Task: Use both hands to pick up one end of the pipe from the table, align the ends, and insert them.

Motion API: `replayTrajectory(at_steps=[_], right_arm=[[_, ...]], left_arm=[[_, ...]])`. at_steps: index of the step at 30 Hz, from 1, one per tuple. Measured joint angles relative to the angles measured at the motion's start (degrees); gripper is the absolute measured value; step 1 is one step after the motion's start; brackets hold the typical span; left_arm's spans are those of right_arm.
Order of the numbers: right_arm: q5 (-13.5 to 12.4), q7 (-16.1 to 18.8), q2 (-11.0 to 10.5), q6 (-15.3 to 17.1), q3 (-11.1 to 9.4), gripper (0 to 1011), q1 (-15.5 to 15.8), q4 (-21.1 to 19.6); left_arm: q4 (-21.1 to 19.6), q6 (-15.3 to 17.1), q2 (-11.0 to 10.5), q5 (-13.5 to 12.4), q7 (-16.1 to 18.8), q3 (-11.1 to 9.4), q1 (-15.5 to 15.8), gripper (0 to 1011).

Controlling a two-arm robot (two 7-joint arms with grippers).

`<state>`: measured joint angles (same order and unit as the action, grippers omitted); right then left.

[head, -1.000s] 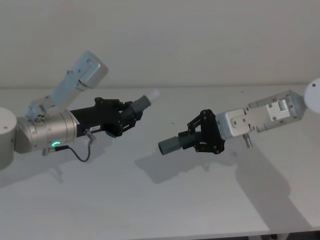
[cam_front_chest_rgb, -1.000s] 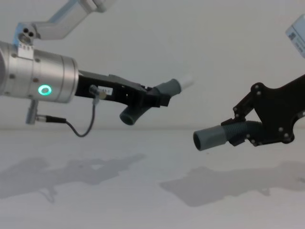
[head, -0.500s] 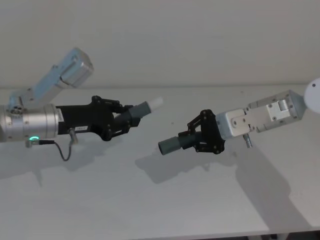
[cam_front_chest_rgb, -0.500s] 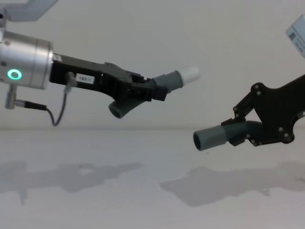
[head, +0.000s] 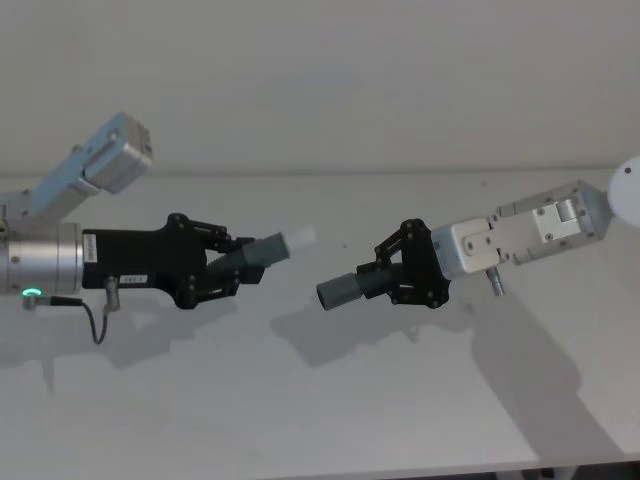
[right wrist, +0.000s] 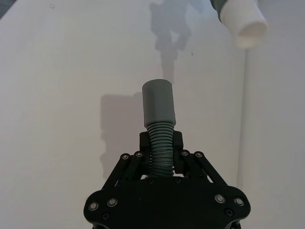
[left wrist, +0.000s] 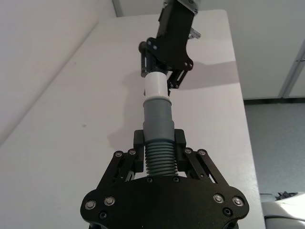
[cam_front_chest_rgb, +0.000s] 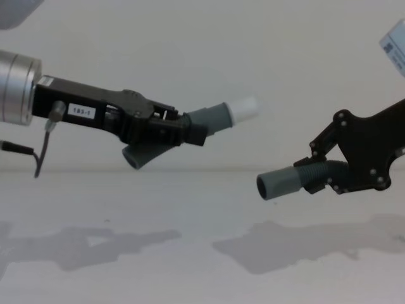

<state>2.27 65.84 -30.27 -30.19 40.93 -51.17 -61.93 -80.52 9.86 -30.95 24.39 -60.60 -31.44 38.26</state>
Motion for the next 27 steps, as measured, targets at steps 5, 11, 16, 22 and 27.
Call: replayTrajectory(at_steps=[5,11,16,22,27], right_arm=[[0.0,0.0,0.0,0.0,0.0,235,0.0,0.0],[0.0,0.0,0.0,0.0,0.0,235,0.0,0.0],[0.0,0.0,0.0,0.0,0.0,234,0.0,0.0],[0.0,0.0,0.0,0.0,0.0,234,0.0,0.0],[0.0,0.0,0.0,0.0,0.0,234,0.0,0.0]], left_arm=[[0.0,-0.4,-0.6,0.7,-0.8,-0.2,-0.5,329],[0.1,-0.7,-1.1,1.1,-1.3,-0.6,-1.2,329],[0.5,-1.1,-1.3,1.5,-1.5,-1.1,-1.6,329],[1.3,-1.5,-1.6,1.7,-1.6,-1.5,-2.1,329],[2.1,-1.7,-1.8,1.8,-1.6,-1.8,-2.4,329]])
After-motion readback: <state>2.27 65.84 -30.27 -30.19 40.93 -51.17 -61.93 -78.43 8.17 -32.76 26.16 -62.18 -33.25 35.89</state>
